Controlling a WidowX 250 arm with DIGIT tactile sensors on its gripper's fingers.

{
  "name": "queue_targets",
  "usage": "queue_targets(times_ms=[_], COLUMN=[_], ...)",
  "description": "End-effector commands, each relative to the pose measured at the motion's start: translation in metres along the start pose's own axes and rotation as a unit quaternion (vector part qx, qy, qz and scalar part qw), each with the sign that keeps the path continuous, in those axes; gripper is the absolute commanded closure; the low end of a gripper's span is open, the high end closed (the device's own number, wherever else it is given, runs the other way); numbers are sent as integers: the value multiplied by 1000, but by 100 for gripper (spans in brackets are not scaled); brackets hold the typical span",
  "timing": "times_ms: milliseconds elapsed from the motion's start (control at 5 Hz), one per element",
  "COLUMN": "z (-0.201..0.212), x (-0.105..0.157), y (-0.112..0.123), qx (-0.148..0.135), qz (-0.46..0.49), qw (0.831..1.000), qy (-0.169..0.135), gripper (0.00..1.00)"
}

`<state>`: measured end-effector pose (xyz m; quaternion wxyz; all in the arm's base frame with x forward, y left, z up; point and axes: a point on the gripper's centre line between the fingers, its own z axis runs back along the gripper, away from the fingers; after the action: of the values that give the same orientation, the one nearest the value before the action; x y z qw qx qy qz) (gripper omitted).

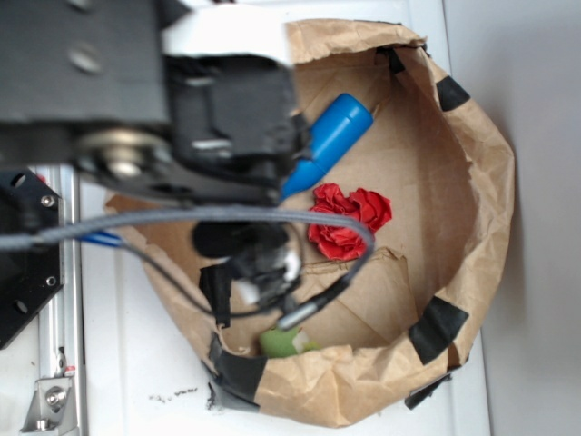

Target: Grab the blue bottle.

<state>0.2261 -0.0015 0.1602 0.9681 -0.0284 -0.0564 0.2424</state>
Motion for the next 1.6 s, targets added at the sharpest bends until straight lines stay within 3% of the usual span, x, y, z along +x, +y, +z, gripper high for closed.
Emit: queue_targets(times_ms=[0,400,800,1000,1400], z=[3,-24,-64,-78,-88], x=[47,50,57,65,80], y=[1,5,3,16,43], qx=[6,10,48,59,58], qz=[41,66,80,96,111], qw=[998,996,994,993,991], qy=[-39,-63,-51,-36,-38], gripper=[0,0,0,0,0])
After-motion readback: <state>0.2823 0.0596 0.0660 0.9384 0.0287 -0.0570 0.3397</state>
